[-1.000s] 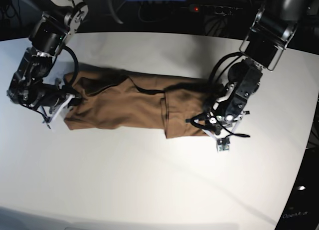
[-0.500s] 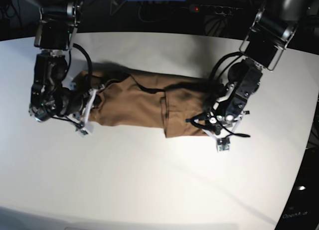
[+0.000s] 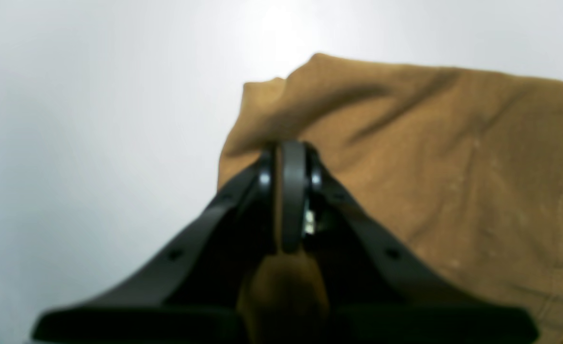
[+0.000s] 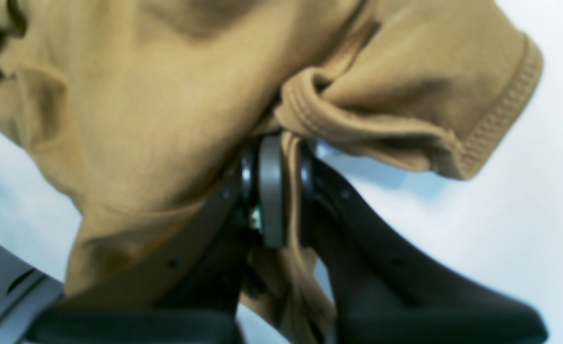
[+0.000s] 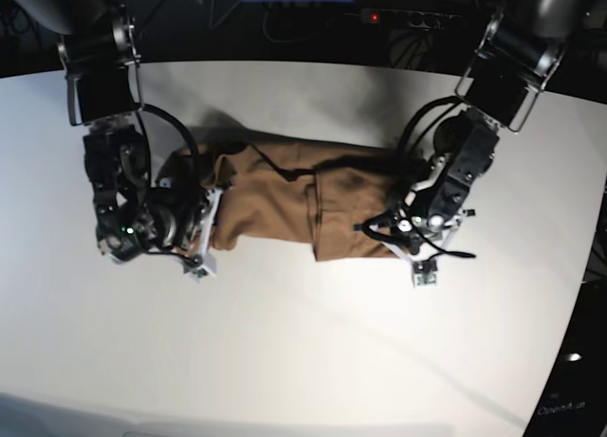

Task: Fold the T-shirt properly
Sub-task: 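Lift the pinched end with the right gripper and fold it toward the left gripper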

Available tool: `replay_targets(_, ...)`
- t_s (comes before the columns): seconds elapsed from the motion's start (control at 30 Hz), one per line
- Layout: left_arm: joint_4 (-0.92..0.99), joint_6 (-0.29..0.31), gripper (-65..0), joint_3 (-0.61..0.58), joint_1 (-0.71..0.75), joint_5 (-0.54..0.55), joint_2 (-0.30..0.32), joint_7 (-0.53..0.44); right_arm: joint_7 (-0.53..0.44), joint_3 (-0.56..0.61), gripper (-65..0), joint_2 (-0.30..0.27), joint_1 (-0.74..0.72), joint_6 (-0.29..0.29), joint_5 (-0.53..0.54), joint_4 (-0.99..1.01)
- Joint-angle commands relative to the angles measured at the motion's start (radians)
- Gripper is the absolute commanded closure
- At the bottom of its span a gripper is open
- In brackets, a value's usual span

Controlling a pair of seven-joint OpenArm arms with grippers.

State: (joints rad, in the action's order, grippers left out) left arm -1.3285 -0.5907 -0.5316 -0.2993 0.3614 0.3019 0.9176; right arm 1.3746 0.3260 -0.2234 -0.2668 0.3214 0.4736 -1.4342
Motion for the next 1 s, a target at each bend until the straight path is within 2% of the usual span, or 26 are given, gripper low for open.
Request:
replay_targets(0.0, -0.007, 0.001, -2.3, 0.005, -0.002, 0.006, 0.004, 0.019, -0.010, 0.009, -1.9, -0.015, -0.033, -0.020, 0.010, -0.017)
replay_targets(0.1, -0.007, 0.001, -2.3, 0.005, -0.001, 0.006, 0.007, 0.019, -0.010, 0.040, -1.9, -0.040, -0.039, -0.054, 0.010, -0.018)
replay_targets(0.4, -0.007, 0.001, -2.3, 0.008, -0.001, 0.006, 0.013, 0.019, -0.001, 0.048, -1.9, -0.124, -0.053, -0.057, 0.010, -0.021)
replay_targets(0.57, -0.007, 0.001, -2.3, 0.005, -0.001, 0.006, 0.012, 0.019, -0.001, 0.049, -1.9, -0.136, -0.067, -0.057, 0.010, -0.027)
replay_targets(0.67, -0.007, 0.001, -2.3, 0.005, -0.001, 0.006, 0.013, 0.019, 0.001, 0.051, -1.9, -0.138, -0.062, -0.057, 0.009, -0.104)
replay_targets(0.73, -0.007, 0.001, -2.3, 0.005, -0.001, 0.006, 0.013, 0.019, 0.019, 0.054, -1.9, -0.138, -0.059, -0.058, -0.022, -0.159)
replay_targets(0.83, -0.007, 0.001, -2.3, 0.003, -0.001, 0.006, 0.013, 0.021, 0.022, 0.111, -1.9, -0.112, -0.058, -0.060, -0.131, -0.245)
replay_targets(0.9, -0.007, 0.001, -2.3, 0.003, -0.001, 0.006, 0.013, 0.021, 0.022, 0.167, -1.9, -0.097, -0.055, -0.095, -0.220, -0.294)
replay_targets(0.97, -0.007, 0.001, -2.3, 0.003, -0.001, 0.006, 0.013, 0.021, 0.022, 0.227, -1.9, -0.093, -0.030, -0.158, -0.280, -0.299)
